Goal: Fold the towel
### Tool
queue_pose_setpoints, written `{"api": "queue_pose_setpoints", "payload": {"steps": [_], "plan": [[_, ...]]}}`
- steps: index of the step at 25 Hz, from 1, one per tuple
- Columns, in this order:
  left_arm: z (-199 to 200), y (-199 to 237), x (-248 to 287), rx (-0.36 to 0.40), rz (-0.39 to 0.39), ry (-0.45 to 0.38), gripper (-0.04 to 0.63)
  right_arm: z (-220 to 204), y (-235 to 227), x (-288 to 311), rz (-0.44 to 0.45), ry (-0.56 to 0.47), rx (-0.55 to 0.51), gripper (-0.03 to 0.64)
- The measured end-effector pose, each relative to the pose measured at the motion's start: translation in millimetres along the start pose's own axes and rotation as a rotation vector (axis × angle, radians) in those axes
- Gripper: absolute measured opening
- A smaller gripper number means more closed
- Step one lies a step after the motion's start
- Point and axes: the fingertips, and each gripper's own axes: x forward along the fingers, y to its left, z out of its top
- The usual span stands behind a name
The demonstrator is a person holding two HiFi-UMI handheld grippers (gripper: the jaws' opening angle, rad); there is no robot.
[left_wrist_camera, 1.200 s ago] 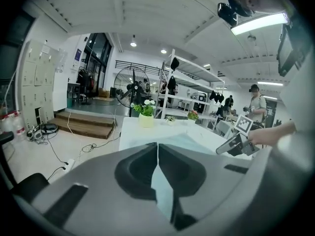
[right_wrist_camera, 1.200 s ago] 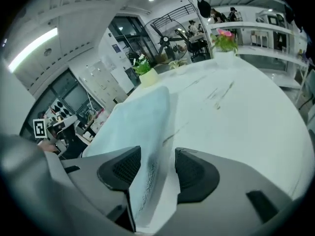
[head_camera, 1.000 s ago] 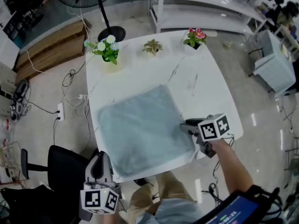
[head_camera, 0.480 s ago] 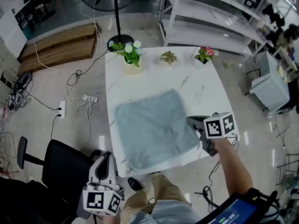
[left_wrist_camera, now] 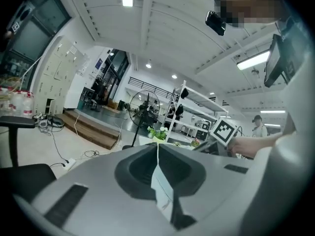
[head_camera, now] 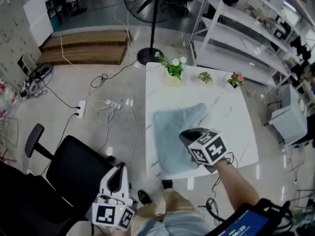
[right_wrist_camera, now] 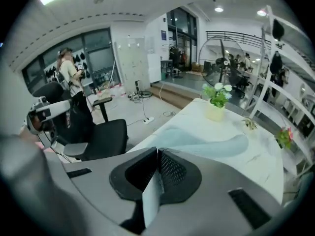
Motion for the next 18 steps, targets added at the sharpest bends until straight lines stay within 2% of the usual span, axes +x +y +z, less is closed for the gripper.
{"api": "queue_pose_setpoints", "payload": {"steps": [6, 11, 15, 16, 18], "plan": [[2, 22, -34, -0.019, 0.039, -0.014, 0.014, -19, 56, 63, 0.039, 0.107, -0.136, 0.028], [-17, 46, -44, -0.048, 0.077, 0.026, 0.014, -47, 65, 111, 0.045, 0.191, -0.144, 0.028], [-28, 58, -47, -0.064, 0.096, 0.047, 0.014, -56, 67, 125, 0.078, 0.197, -0.116, 0.032], [-29, 58, -47, -0.066, 0.095, 0.051, 0.014, -53, 71, 122, 0.100, 0.191, -0.110, 0.056], [-27, 56, -44, -0.062, 0.082, 0.052, 0.014, -40, 83, 109, 0.159, 0.162, -0.082, 0.176]]}}
